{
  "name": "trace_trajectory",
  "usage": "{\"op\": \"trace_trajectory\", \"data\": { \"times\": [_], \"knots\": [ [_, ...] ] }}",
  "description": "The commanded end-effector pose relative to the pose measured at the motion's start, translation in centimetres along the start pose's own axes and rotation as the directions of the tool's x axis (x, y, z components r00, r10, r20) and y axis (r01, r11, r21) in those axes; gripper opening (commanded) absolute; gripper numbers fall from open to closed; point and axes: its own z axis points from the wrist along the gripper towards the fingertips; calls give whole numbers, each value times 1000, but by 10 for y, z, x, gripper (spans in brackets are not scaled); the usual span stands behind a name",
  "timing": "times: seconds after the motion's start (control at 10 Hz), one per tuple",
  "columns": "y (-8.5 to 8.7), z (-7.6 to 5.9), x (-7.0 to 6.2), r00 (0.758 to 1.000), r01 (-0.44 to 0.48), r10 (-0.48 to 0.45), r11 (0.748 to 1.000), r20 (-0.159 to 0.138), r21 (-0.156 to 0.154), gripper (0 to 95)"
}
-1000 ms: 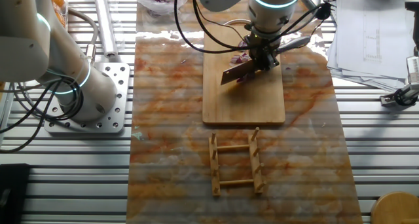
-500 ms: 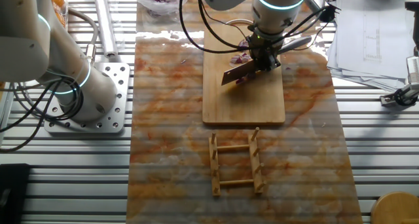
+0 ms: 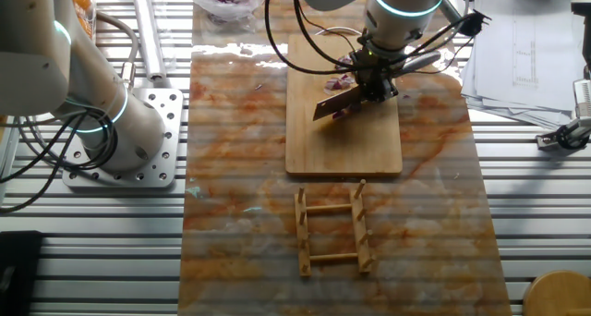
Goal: Chop the onions
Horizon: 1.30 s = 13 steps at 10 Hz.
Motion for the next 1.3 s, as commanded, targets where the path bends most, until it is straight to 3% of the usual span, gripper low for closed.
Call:
{"op": "trace_trajectory", "data": {
  "times": [0.1, 0.4, 0.7, 0.8, 1.0, 1.3],
  "knots": [
    [-1, -1, -2, 999, -2, 1, 1000, -34, -26, 0],
    [1, -8, -1, 1000, -14, 13, 1000, -15, -21, 0],
    [1, -19, -4, 998, -1, 0, 1000, 69, 21, 0],
    [1, -19, -5, 997, -4, 2, 1000, 80, 27, 0],
    [-2, -12, -6, 991, -8, 1, 999, 133, 52, 0],
    [-6, 6, -8, 993, 11, -17, 999, 119, 44, 0]
  ]
}}
